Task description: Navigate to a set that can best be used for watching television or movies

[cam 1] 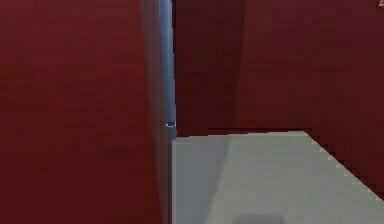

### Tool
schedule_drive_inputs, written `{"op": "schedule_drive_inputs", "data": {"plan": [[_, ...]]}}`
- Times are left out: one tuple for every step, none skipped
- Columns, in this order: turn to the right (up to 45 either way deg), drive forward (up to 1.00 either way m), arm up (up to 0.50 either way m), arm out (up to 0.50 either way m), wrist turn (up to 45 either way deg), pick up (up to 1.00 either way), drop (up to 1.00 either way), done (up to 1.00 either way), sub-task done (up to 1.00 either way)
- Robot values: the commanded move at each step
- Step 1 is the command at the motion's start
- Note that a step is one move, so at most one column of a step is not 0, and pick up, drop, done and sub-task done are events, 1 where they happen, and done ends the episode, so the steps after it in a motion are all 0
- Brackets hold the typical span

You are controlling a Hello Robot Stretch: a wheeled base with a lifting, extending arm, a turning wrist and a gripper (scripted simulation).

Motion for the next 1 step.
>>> {"op": "schedule_drive_inputs", "data": {"plan": [[0.0, 0.00, 0.00, 0.00, 0.0, 0.00, 0.00, 1.00, 0.00]]}}
